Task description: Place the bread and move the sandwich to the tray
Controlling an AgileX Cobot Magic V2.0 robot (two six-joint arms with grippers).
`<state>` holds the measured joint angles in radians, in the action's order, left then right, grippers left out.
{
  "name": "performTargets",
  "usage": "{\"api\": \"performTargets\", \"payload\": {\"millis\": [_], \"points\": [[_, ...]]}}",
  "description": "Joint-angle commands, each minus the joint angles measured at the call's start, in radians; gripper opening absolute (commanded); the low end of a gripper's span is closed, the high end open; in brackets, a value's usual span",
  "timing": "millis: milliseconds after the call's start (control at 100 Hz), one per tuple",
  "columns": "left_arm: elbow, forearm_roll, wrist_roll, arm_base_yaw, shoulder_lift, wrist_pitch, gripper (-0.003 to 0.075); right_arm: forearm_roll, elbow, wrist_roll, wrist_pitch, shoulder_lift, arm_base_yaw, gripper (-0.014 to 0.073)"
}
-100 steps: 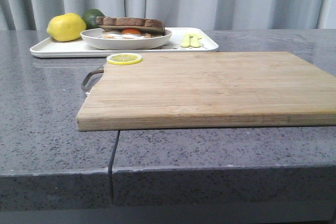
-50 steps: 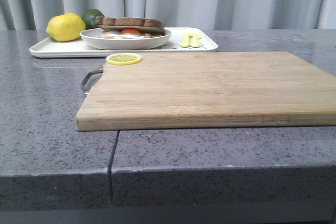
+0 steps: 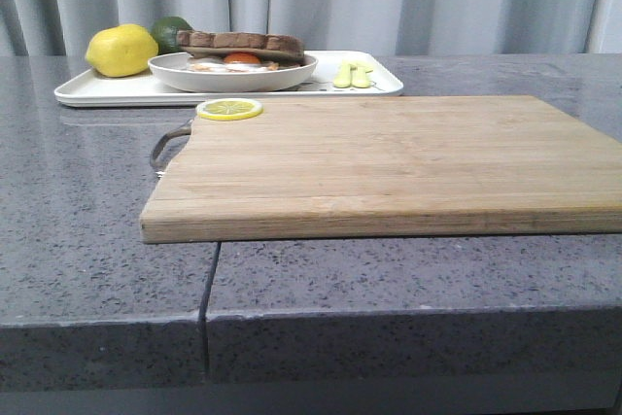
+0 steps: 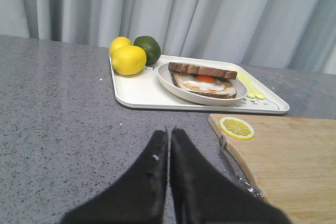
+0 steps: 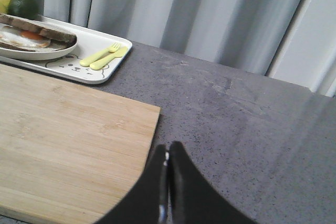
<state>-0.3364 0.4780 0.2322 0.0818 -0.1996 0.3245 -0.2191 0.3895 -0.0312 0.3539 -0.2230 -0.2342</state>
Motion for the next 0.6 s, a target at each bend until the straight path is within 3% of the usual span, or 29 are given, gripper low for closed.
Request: {"api": "performTargets", "payload": {"millis": [0, 350, 500, 590], "points": [[-0.026, 0.019, 0.003, 0.007, -0.007, -0.068, -0.0020, -0.015, 0.025, -0.003, -0.082, -0.008, 0.007, -0.0067], [-0.008, -0.001, 0.003, 0.005, -0.007, -0.068, -0.0020, -0.015, 0.025, -0.003, -0.082, -0.008, 0.007, -0.0067], [0.056, -0.206, 0.000, 0.005, 0.022, -0.085, -0.0020, -0.015, 0.025, -0.003, -0.082, -0.008, 0.007, -0.0067], [0.115, -0.303, -0.074, 0.005, 0.078, -0.105, -0.0020, -0.015, 0.025, -0.003, -0.082, -0.008, 0.007, -0.0067]]}}
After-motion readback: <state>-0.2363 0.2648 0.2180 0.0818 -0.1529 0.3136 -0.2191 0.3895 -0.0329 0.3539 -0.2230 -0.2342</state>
